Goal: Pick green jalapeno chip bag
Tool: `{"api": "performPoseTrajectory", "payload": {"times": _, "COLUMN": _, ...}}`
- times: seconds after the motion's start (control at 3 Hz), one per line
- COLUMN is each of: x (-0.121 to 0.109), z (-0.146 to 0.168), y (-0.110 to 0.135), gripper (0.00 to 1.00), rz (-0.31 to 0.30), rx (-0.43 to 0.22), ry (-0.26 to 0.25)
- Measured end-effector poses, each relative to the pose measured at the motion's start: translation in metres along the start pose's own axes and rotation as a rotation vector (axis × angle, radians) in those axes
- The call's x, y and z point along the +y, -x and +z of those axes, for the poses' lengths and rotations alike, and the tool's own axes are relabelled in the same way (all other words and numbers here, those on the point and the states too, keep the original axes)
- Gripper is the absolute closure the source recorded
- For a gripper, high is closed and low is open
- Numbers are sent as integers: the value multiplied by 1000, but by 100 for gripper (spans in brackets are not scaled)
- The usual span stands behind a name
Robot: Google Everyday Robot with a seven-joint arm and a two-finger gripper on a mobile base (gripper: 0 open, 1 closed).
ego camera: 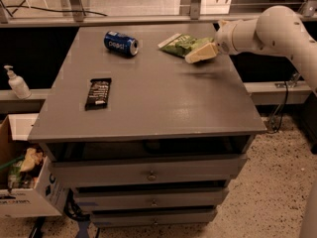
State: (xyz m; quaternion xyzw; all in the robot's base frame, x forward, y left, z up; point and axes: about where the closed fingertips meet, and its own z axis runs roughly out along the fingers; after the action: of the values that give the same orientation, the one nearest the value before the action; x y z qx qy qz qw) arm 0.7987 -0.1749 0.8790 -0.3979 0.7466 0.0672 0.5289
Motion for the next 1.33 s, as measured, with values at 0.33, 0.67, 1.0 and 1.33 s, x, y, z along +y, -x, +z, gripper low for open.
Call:
{"api": "performPoseTrajectory", "payload": {"times": 0.33, "x": -16, "z": 17, "y": -13, "gripper": 0, "rz": -36, "rx": 41, "ry": -33}}
{"api": "performPoseTrajectory", "payload": {"times": 0.67, "x": -22, "z": 26, "y": -24, "gripper": 18, "rz": -61, "rx": 73, "ry": -46}}
{"api": "performPoseTrajectory", "payload": {"times": 1.0, "x": -28, "z": 27, "y": -27, "gripper": 41, "rz": -68, "rx": 89, "ry": -59}}
{"api": "performPoseTrajectory", "payload": {"times": 1.33, "x": -32, "z": 27, "y": -30, "gripper": 65, "rz": -69, "rx": 102, "ry": -68}}
